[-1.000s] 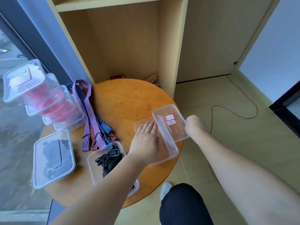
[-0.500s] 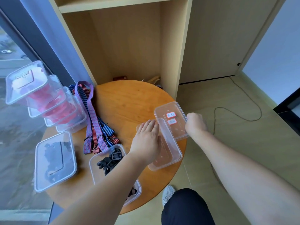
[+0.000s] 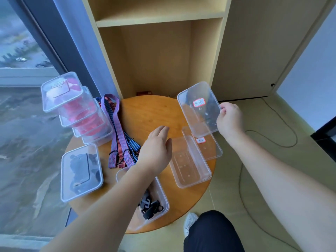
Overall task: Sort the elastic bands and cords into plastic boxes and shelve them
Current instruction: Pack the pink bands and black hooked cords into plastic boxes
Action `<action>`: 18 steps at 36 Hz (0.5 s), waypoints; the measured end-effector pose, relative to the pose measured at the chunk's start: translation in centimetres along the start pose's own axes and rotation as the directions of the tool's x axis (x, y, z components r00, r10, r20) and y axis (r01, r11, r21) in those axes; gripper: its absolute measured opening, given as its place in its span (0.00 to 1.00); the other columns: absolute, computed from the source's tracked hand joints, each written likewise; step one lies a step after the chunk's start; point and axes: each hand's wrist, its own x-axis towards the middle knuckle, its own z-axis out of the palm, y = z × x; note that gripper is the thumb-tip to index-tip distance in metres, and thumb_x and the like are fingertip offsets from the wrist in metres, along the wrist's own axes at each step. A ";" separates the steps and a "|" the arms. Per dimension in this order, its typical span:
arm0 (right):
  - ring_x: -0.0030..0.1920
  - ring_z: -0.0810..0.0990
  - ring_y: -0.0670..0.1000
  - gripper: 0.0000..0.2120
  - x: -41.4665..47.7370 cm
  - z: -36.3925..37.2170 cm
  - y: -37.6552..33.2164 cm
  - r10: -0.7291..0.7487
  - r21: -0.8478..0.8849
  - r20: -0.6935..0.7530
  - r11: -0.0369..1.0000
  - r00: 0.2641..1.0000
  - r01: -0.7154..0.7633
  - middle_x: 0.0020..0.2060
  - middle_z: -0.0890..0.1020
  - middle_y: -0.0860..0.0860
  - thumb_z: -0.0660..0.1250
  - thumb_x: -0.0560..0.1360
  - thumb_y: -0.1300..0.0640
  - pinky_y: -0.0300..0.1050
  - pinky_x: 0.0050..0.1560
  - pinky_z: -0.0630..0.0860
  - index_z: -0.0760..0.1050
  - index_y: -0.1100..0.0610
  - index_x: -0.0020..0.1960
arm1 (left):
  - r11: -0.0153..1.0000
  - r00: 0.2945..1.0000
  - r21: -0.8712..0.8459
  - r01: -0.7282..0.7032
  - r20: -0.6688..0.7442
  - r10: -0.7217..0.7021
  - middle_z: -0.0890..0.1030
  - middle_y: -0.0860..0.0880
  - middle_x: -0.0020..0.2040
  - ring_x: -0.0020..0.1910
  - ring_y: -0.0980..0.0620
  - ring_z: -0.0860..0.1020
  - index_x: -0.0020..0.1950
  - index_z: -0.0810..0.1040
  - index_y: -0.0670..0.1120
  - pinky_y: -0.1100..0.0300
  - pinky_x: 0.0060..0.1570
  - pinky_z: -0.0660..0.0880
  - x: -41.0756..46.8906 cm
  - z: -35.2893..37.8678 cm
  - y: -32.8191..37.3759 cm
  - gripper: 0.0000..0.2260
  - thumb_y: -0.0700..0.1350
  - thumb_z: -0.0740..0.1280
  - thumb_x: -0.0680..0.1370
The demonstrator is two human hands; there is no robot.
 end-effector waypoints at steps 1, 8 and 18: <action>0.49 0.74 0.54 0.13 -0.7 0.0 -0.8 -0.003 0.033 0.007 0.999 1.000 0.003 0.56 0.76 0.58 0.56 0.79 0.67 0.42 0.47 0.69 0.77 0.62 0.56 | 1.000 1.000 -0.021 0.019 -0.024 -0.020 0.71 0.43 0.71 0.70 0.44 0.69 0.73 0.67 0.39 0.54 0.65 0.66 -0.5 -0.5 -0.3 0.20 0.42 0.59 0.82; 0.57 0.76 0.54 0.17 -11.2 2.4 -4.9 -0.042 0.093 0.234 0.995 0.971 0.020 0.57 0.77 0.54 0.57 0.80 0.66 0.41 0.53 0.71 0.75 0.56 0.65 | 0.972 0.974 -0.129 0.195 -0.088 -0.207 0.81 0.46 0.49 0.49 0.44 0.78 0.69 0.70 0.45 0.52 0.47 0.73 -6.8 -3.6 -2.9 0.15 0.44 0.57 0.83; 0.65 0.73 0.57 0.26 -22.4 4.7 -6.1 -0.035 -0.011 0.537 0.999 0.843 0.048 0.67 0.70 0.57 0.57 0.80 0.66 0.46 0.64 0.71 0.62 0.54 0.77 | 0.932 0.938 -0.148 0.332 -0.048 -0.342 0.82 0.44 0.50 0.48 0.42 0.80 0.70 0.69 0.48 0.55 0.40 0.69 -15.2 -3.5 -5.5 0.16 0.44 0.59 0.82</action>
